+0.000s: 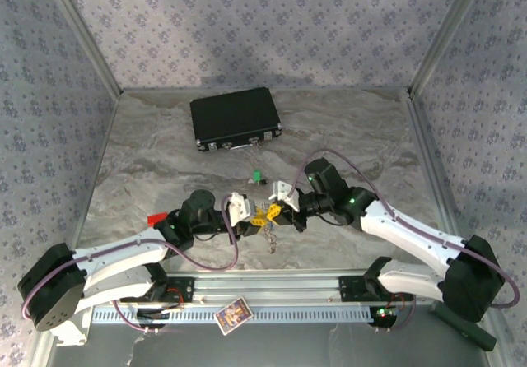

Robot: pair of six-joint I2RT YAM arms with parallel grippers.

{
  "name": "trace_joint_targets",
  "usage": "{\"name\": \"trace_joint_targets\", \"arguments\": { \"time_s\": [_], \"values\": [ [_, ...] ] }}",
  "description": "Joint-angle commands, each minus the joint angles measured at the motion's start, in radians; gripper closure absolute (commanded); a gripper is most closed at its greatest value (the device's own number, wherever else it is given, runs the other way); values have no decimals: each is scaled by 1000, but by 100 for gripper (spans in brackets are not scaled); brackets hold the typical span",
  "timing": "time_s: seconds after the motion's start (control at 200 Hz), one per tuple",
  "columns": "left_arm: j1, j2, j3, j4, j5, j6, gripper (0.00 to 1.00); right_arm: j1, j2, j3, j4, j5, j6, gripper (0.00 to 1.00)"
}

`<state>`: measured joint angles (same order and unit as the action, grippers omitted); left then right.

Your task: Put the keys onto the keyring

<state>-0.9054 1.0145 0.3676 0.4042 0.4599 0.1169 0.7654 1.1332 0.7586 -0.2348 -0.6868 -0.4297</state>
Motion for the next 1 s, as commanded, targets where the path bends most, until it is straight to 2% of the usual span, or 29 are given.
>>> {"name": "trace_joint_targets", "arguments": {
  "time_s": [0.0,0.17,0.36,0.385,0.445,0.53,0.72,0.994],
  "values": [
    [-3,-15,40,-72,32,48,84,5,29,78,-155,9,-98,100],
    [-3,-10,50,-73,51,61,94,15,63,117,-192,-1,-122,100],
    [-3,-2,36,-22,61,47,98,11,47,73,-115,-15,-80,100],
    [-3,2,35,-16,64,45,99,11,44,64,-103,-17,-71,96],
    [-3,9,26,5,66,37,100,4,32,36,-56,-13,-41,76],
    [-3,16,6,47,66,21,100,-23,-11,-31,53,-13,36,69],
    [-3,32,-64,225,30,-38,100,-69,-113,-203,348,-30,230,65],
    [-3,39,-79,291,16,-54,100,-69,-88,-198,339,-75,232,65]
  ]
}}
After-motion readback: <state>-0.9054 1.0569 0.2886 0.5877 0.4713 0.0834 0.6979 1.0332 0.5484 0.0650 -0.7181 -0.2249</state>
